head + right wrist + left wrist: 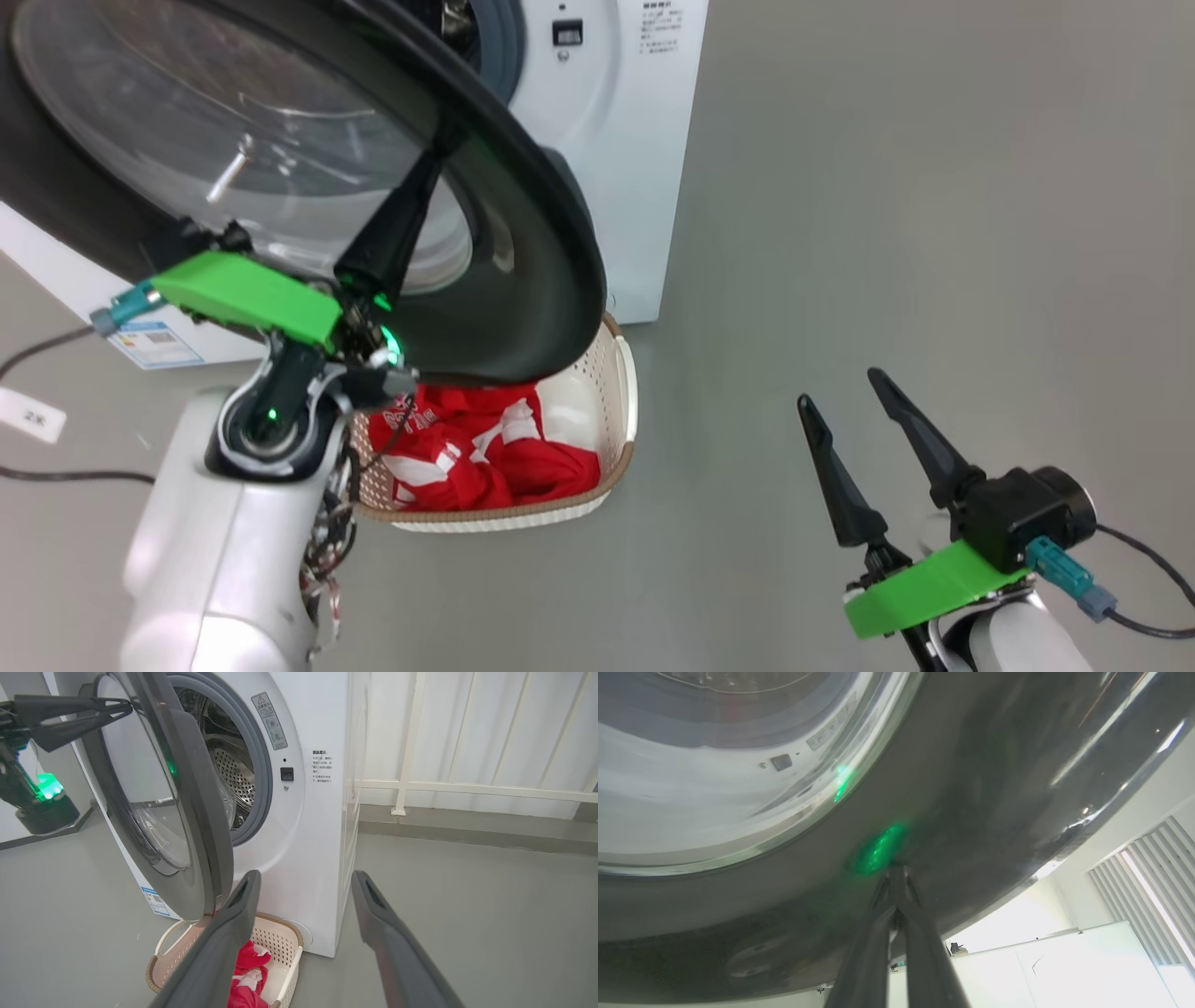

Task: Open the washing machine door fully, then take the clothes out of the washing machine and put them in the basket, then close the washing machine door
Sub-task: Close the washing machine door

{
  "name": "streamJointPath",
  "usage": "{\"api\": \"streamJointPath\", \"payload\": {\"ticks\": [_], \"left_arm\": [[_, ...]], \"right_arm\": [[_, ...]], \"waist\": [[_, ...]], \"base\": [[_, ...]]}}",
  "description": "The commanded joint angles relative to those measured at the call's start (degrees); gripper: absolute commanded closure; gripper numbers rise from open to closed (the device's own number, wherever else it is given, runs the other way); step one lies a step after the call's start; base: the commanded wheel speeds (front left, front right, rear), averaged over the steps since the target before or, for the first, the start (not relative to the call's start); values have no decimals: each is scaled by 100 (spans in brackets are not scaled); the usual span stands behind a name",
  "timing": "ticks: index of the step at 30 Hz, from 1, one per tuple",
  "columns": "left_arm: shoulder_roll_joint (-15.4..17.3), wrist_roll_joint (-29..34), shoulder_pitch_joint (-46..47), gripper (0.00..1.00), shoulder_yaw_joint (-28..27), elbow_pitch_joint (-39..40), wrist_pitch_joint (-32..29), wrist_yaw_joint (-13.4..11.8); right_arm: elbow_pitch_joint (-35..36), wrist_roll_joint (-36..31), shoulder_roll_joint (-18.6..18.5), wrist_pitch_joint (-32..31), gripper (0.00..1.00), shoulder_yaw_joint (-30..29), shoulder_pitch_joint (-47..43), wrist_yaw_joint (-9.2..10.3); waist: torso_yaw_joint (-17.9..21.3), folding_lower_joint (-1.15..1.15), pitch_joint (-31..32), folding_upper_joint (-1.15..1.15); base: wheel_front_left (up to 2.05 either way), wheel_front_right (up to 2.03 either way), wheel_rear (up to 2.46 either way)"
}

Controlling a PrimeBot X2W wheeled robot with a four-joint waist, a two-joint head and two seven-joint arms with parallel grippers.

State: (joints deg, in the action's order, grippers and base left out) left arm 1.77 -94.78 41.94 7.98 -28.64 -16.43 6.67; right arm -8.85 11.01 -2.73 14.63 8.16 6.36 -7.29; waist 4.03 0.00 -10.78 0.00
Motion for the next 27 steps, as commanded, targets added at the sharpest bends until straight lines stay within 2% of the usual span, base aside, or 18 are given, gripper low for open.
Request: {"api": "streamJointPath", "payload": {"ticks": [1,11,27], "left_arm": [[110,42,289,100,-108,80,88,77],[110,122,780,100,-37,-208,437,79],[110,254,1209,100,130,-94,804,81]], "right_arm": [[163,72,-15,37,0,132,217,-20],[169,86,-15,37,0,157,328,-20],[178,36,-15,37,0,231,521,-20]], "waist": [[18,0,-101,0],[88,0,-347,0],[232,0,-730,0]], "base": [[0,0,0],[0,0,0],[0,0,0]]}}
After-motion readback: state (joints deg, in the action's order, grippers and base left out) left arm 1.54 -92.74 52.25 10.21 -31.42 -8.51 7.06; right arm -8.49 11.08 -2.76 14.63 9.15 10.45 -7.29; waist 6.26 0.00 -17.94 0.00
